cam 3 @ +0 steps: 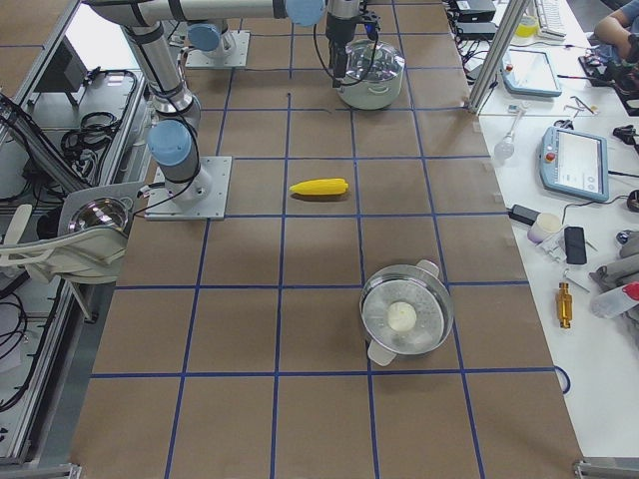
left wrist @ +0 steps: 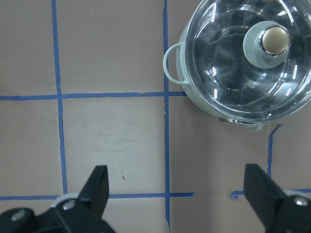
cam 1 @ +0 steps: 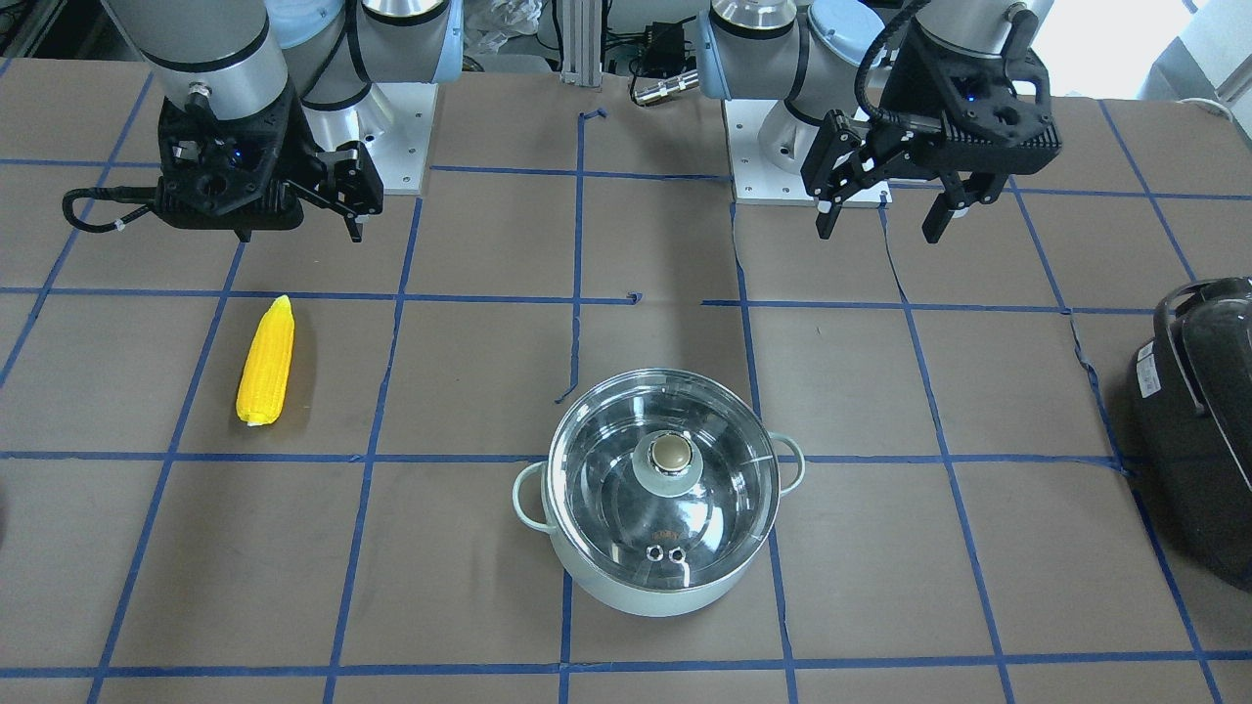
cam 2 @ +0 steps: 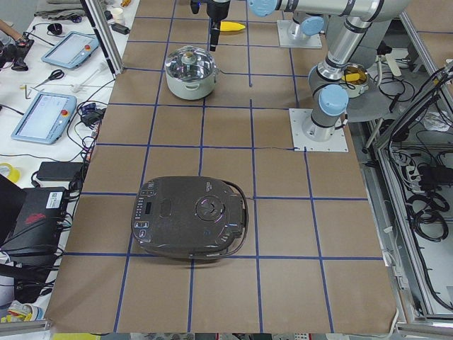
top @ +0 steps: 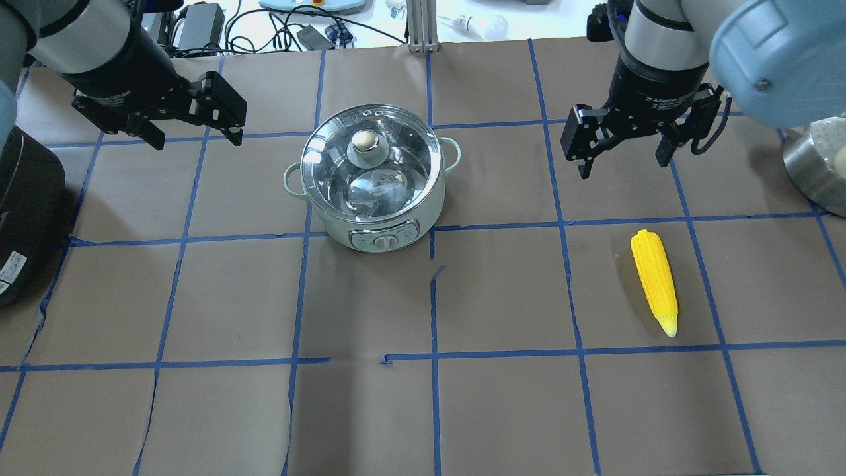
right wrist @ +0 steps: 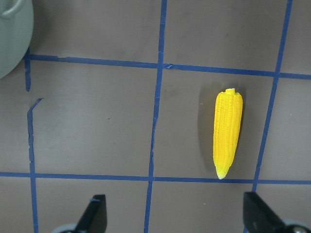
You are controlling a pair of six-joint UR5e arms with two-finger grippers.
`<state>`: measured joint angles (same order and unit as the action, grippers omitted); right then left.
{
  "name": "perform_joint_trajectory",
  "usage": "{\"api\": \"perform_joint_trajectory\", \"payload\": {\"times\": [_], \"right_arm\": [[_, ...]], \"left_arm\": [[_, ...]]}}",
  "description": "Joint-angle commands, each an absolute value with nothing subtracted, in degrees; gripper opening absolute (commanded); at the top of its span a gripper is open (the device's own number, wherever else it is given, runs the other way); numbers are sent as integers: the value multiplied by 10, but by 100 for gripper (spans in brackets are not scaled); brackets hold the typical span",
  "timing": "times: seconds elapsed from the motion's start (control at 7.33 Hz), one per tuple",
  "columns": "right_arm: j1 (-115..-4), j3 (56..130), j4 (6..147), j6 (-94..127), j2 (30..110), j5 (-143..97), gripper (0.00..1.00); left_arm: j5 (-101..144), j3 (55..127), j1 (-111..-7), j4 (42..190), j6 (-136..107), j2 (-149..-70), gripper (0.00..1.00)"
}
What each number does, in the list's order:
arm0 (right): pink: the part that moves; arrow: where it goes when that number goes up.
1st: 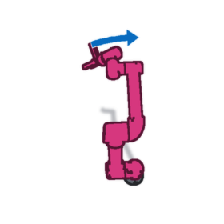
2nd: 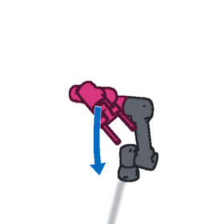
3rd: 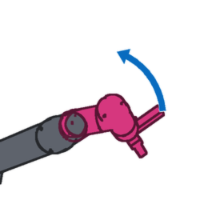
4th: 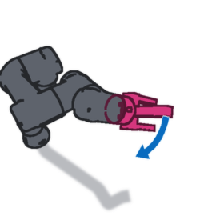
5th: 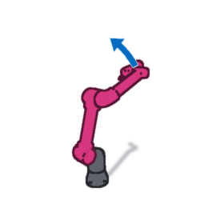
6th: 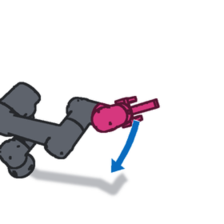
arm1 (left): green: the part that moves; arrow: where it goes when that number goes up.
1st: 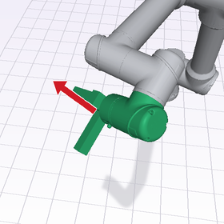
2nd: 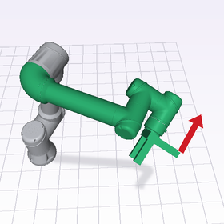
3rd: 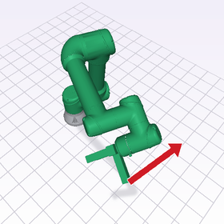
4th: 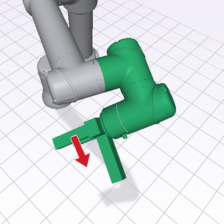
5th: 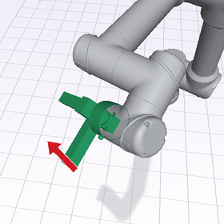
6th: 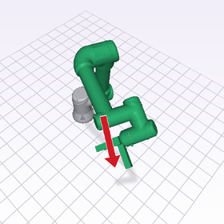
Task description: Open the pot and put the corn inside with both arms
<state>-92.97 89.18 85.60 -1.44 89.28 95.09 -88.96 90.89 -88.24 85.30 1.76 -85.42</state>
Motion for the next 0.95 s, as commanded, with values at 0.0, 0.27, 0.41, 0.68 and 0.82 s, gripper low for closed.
{"api": "perform_joint_trajectory", "payload": {"times": [0.0, 0.27, 0.41, 0.68, 0.82], "right_arm": [[-929, 892, 855, -19, 892, 951, 100], [-927, 892, 855, -16, 891, 949, 100], [-926, 890, 863, -17, 892, 959, 100], [-930, 892, 881, -10, 892, 952, 100], [-927, 892, 881, -10, 891, 955, 100]], "left_arm": [[-889, 907, -882, 853, 18, -853, 100], [-890, 908, -882, 853, 18, -851, 100], [-890, 908, -882, 853, 18, -853, 100], [-890, 908, -882, 853, 18, -855, 100], [-889, 908, -882, 853, 18, -855, 100]]}}
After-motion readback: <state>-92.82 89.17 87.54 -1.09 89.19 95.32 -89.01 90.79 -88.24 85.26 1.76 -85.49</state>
